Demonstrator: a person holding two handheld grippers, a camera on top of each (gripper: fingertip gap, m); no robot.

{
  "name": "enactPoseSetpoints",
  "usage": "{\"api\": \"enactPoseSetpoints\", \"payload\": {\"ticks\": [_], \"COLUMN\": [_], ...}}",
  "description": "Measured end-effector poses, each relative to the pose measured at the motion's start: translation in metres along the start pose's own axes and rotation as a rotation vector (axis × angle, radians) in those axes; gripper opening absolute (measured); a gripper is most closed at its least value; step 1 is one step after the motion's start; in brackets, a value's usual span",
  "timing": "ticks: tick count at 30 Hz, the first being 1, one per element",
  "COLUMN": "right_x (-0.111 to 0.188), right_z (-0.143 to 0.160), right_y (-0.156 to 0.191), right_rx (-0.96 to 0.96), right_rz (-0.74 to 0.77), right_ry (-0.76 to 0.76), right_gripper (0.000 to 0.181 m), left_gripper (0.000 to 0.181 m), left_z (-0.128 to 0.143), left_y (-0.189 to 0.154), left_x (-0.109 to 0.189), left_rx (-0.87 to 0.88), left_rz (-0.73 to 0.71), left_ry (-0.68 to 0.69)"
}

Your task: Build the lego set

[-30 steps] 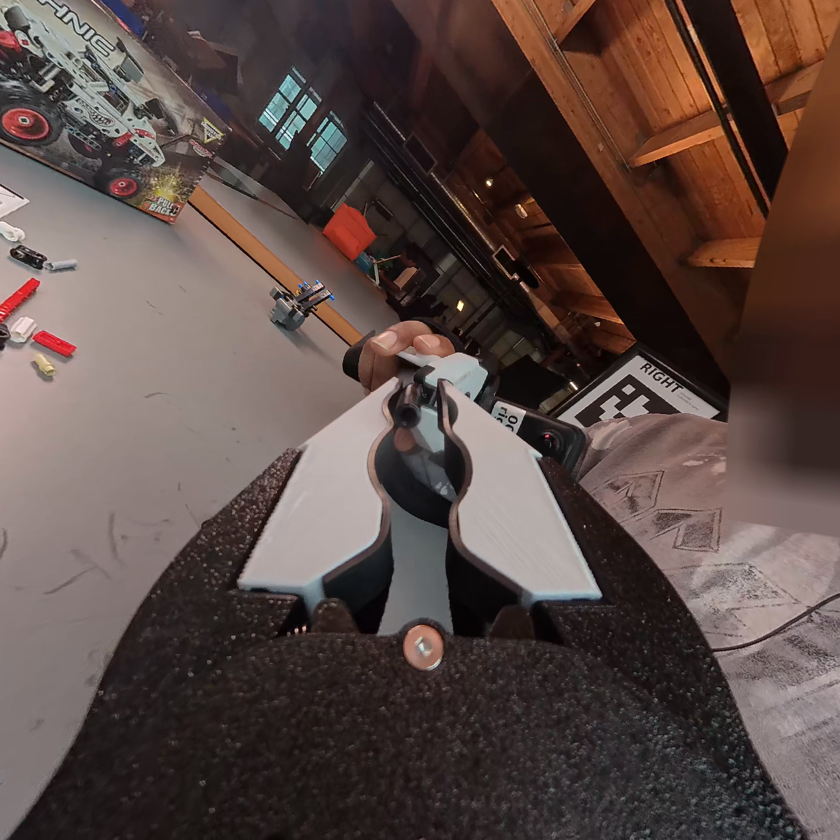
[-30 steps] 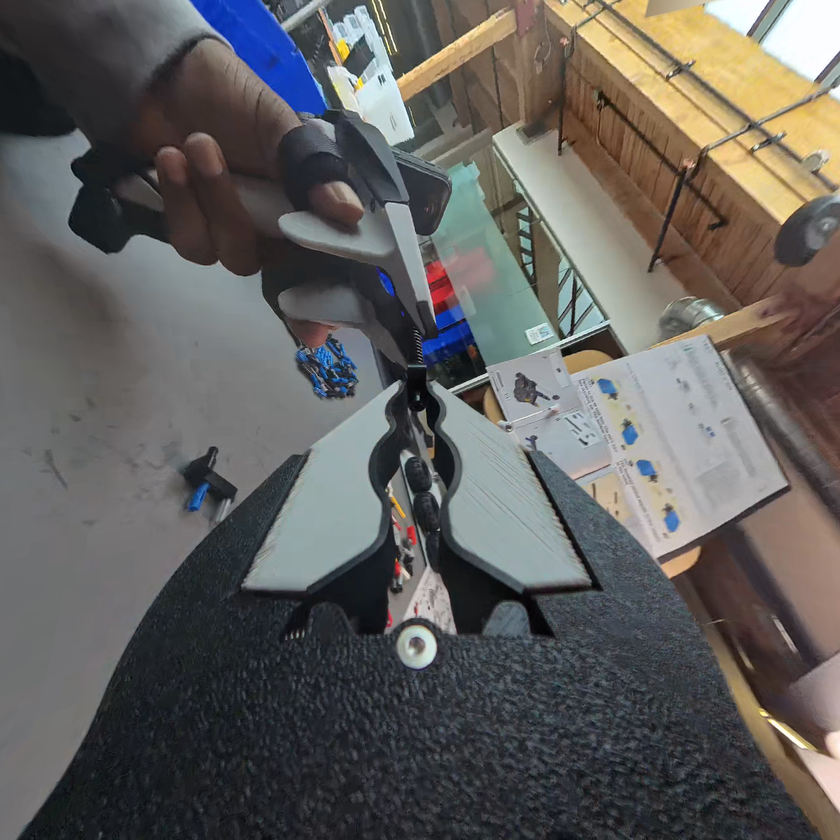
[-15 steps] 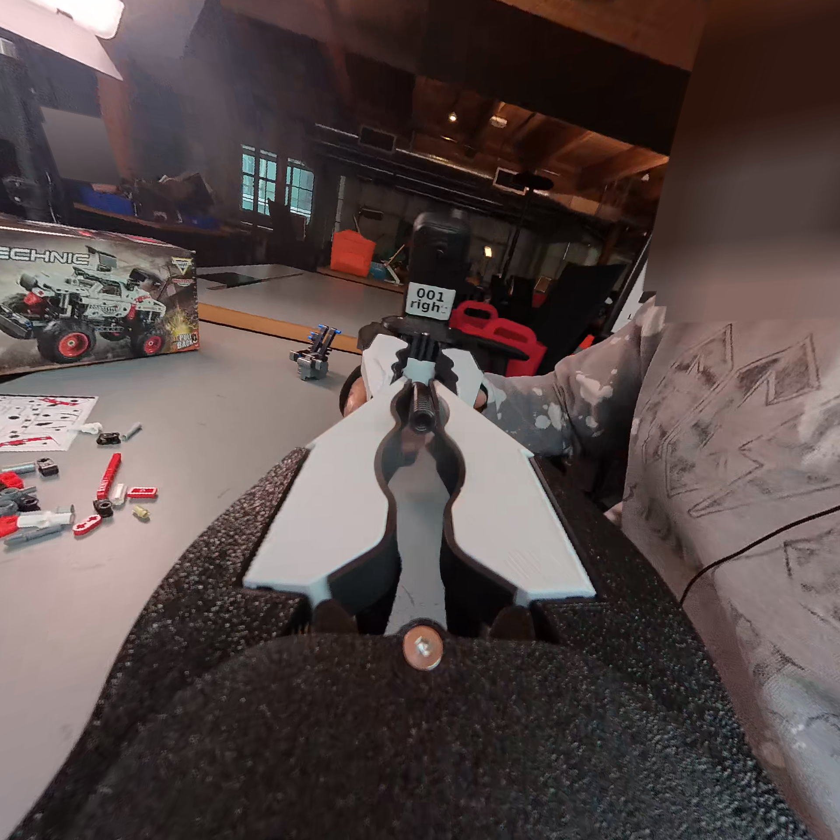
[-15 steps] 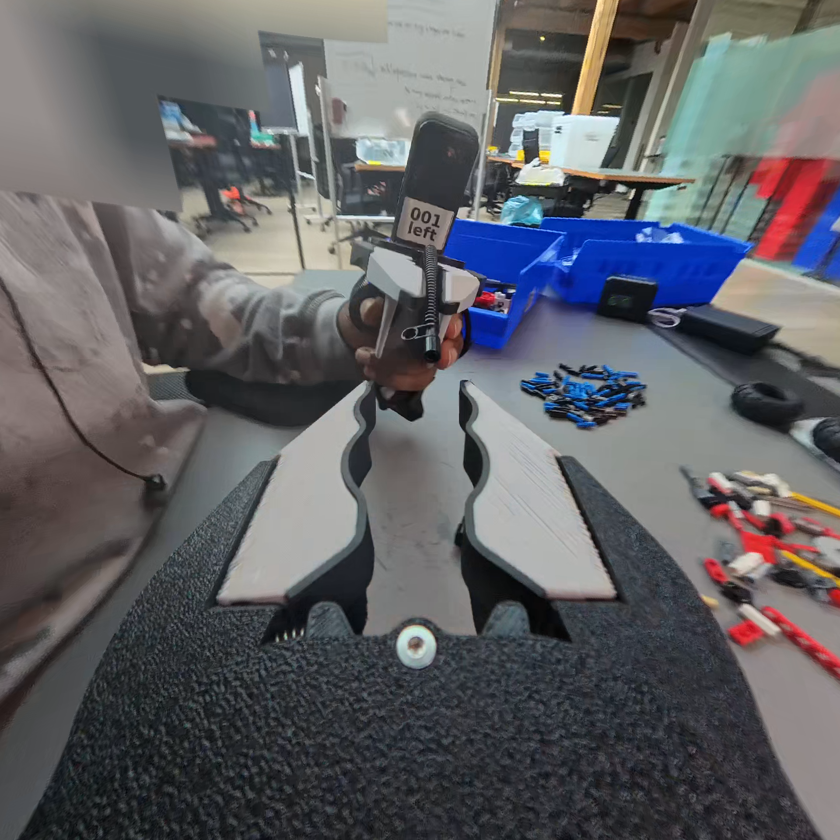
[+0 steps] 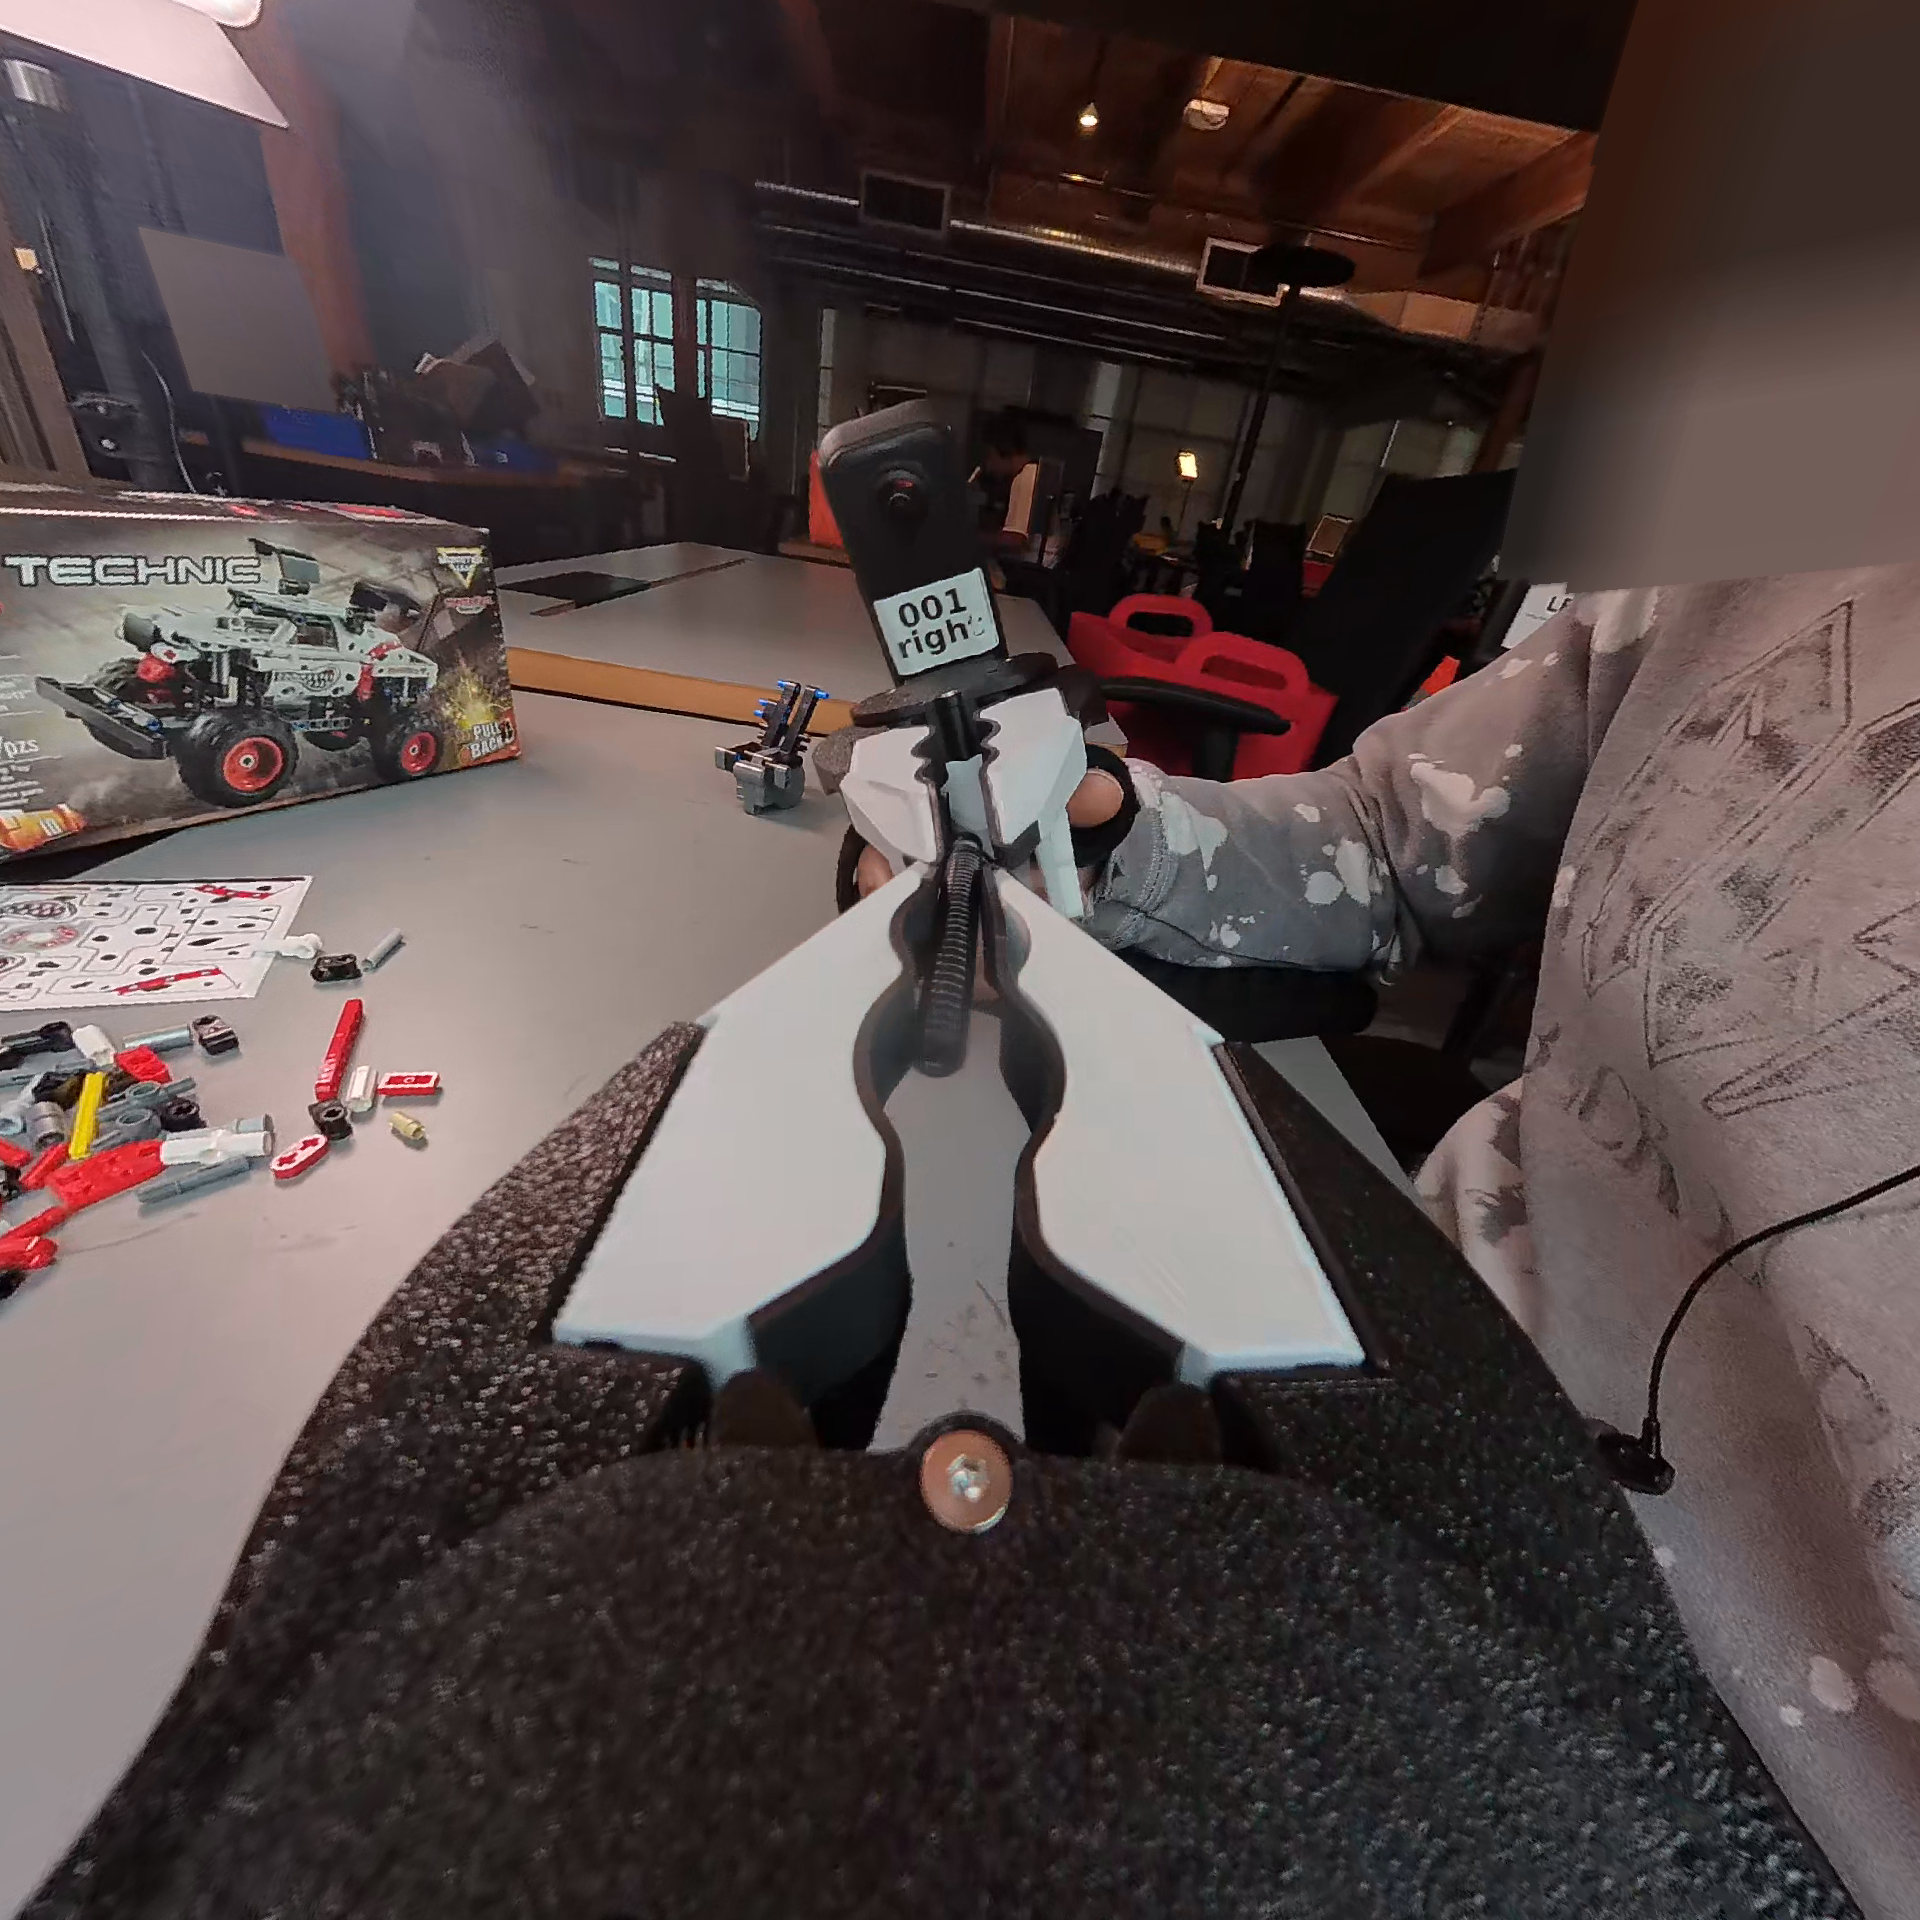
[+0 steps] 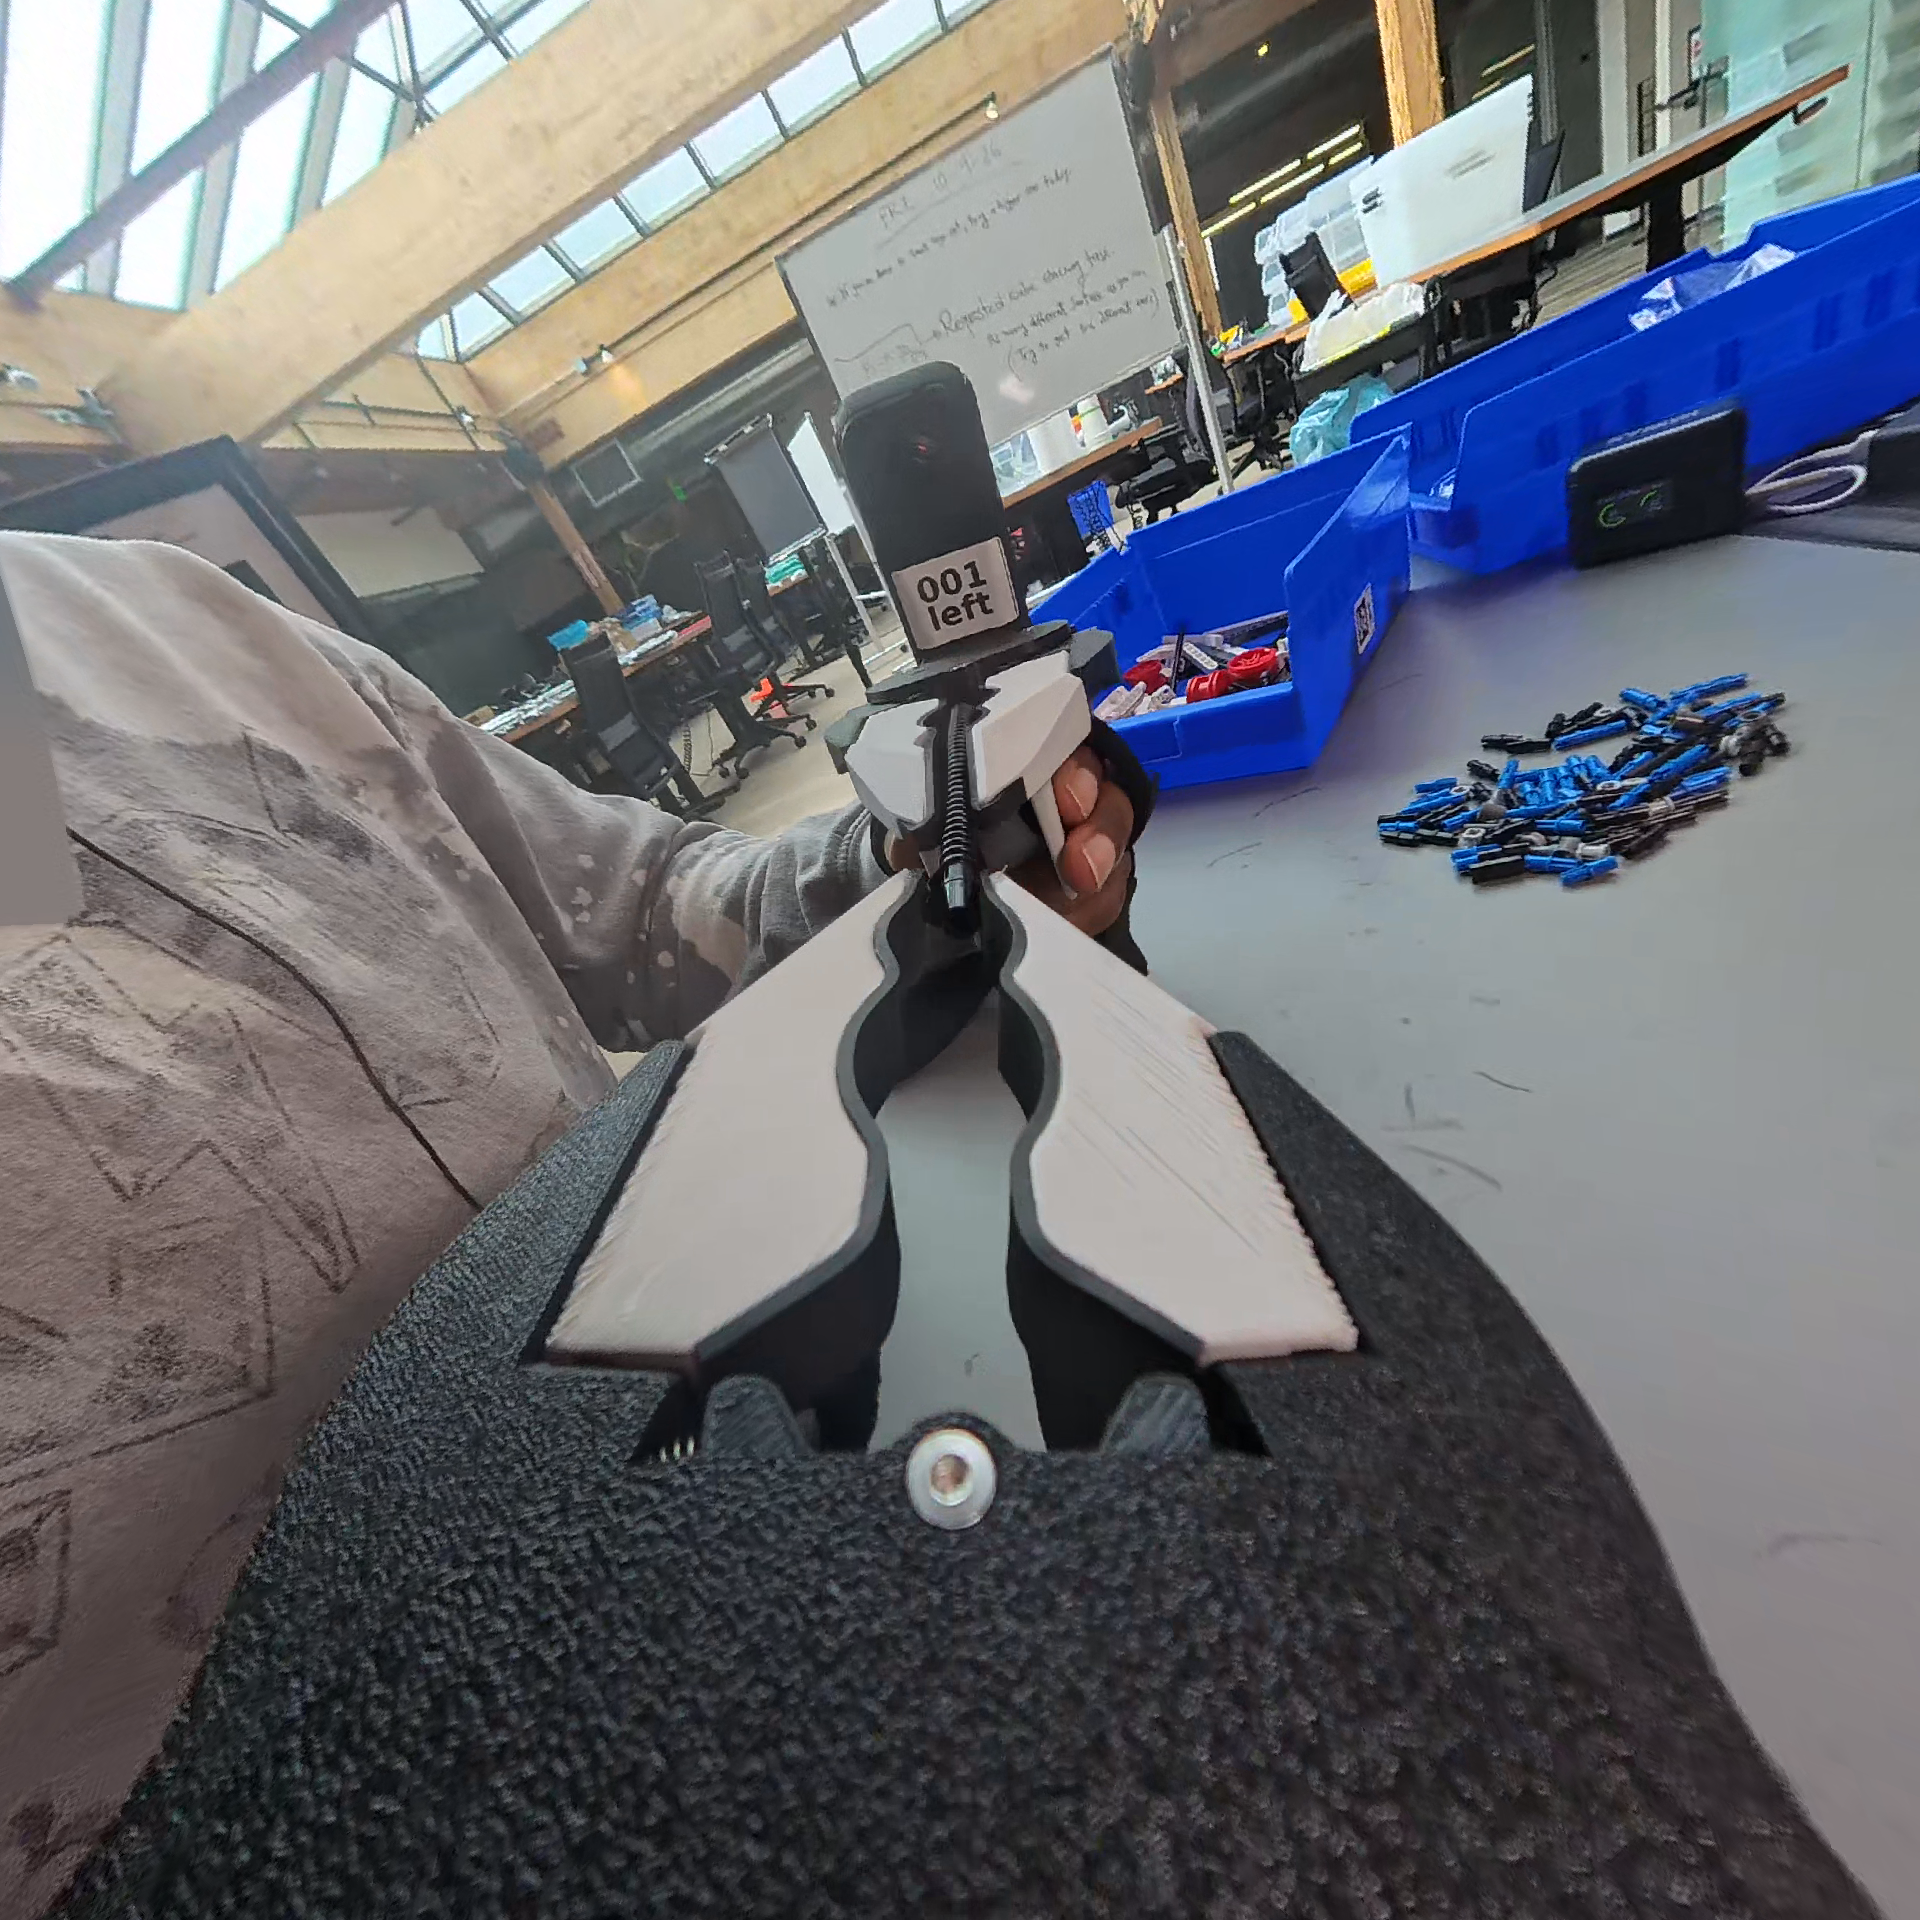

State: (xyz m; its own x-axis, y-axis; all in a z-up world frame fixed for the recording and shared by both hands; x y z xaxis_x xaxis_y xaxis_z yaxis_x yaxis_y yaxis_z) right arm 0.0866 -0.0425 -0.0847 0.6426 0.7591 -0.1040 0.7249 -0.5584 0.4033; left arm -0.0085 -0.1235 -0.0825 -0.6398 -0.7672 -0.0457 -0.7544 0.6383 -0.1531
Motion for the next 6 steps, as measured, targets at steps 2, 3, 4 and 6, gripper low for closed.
{"api": "enactPoseSetpoints", "payload": {"ticks": [2,3,4,6], "right_x": [0.005,0.010,0.016,0.029], "right_z": [-0.003,-0.006,-0.008,-0.013], "right_y": [-0.002,-0.004,-0.007,-0.012], "right_rx": [0.039,0.073,0.115,0.190], "right_rz": [0.032,0.068,0.113,0.181], "right_ry": [0.005,0.010,0.023,0.053], "right_gripper": [0.009,0.009,0.009,0.009], "left_gripper": [0.022,0.025,0.028,0.033], "left_z": [0.004,0.009,0.018,0.045], "left_y": [0.007,0.013,0.020,0.031], "left_x": [-0.001,-0.002,-0.004,-0.006], "left_rx": [0.032,0.065,0.103,0.125], "left_rz": [-0.039,-0.073,-0.114,-0.218], "left_ry": [0.041,0.096,0.188,0.438]}}
Point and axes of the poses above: each gripper's, where its closed fingertips meet, x back along the fingers, z out of its underside, y = z × x across the jaws, the point moved 6 cm from there along x, back along the fingers, and after that the axes turned 9 degrees about -z, right-handed, at the moved point
